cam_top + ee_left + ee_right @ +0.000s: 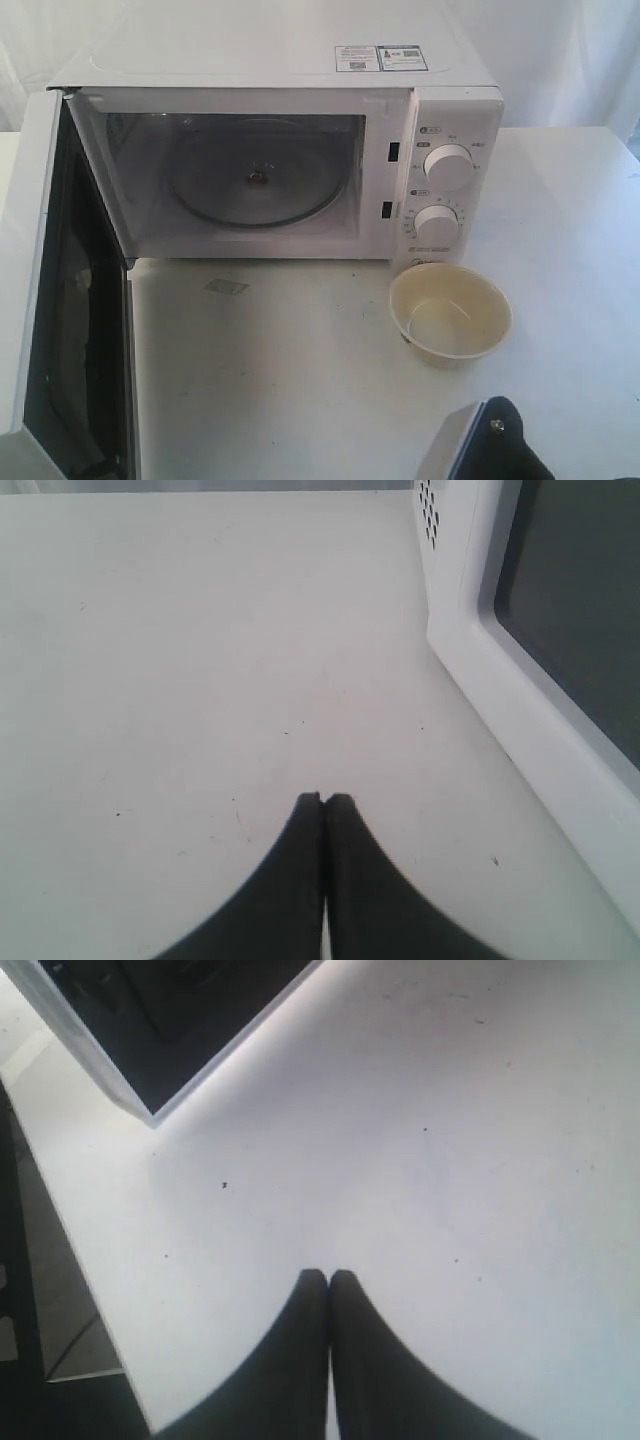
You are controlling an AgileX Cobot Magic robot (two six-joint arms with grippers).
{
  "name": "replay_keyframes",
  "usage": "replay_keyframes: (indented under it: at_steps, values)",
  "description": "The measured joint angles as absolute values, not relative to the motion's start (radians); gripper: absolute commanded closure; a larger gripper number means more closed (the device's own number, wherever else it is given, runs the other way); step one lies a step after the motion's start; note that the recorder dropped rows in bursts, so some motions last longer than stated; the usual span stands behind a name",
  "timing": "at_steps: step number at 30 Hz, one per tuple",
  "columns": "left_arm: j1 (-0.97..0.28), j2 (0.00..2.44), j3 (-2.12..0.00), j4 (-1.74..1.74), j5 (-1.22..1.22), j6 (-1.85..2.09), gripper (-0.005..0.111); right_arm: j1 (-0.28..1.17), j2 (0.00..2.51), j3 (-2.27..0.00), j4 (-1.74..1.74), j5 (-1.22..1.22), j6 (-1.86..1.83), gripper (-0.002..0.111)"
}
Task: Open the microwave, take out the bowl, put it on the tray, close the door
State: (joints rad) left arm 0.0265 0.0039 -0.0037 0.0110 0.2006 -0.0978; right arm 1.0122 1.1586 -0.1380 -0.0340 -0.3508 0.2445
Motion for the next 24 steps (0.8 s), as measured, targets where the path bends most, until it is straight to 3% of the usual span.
replay_keyframes:
  at_steps: [14,24]
  values:
    - [0.026,0.004,-0.004,0.011,0.061,0.011,0.107,1.012,1.159,-0.045,-0.034,-0.53,0.263,0.108]
    - [0.026,0.004,-0.004,0.006,-0.353,-0.295,0.107,1.012,1.159,-0.038,-0.034,-0.565,0.263,0.108]
